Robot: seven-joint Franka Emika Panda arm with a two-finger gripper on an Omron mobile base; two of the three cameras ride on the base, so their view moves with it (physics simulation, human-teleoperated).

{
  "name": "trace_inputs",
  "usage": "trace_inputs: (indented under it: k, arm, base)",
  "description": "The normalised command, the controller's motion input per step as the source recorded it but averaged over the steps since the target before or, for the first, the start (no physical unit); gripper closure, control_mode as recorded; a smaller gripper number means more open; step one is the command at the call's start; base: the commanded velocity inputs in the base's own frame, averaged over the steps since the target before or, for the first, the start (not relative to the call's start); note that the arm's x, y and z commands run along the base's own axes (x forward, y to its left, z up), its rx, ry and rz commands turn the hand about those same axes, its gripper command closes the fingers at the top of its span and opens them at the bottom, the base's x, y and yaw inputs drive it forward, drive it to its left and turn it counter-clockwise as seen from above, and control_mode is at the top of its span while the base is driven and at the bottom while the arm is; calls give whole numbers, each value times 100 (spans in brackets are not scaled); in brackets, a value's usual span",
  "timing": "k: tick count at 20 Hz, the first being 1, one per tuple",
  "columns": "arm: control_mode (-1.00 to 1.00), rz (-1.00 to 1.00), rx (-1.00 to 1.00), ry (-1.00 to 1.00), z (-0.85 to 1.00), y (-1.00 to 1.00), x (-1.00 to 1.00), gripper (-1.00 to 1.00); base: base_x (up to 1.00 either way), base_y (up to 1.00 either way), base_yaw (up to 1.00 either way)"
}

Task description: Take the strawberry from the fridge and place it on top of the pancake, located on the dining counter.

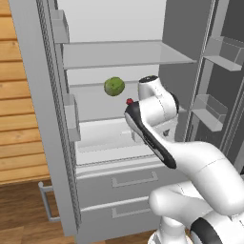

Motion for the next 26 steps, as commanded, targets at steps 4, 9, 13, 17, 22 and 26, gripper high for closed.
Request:
trace_inputs:
  k: [4, 9, 13, 17, 22, 26]
  arm:
    - [-100, 2, 13, -6, -33, -49, 0, -100]
    - [-100, -14, 9, -5, -20, 0, 0, -100]
    - [-100, -6, 21, -1, -18, 0, 0, -100]
    - [-100, -12, 15, -6, -16, -1, -29, -100]
    - [-100, -6, 1, -21, -3, 0, -44, -100]
    - [-100, 0, -7, -9, -6, -13, -4, -100]
  base:
    - [0, 0, 0]
    - [0, 0, 0]
    - [0, 0, 0]
    - [0, 0, 0]
    - [0, 0, 0]
    - [0, 0, 0]
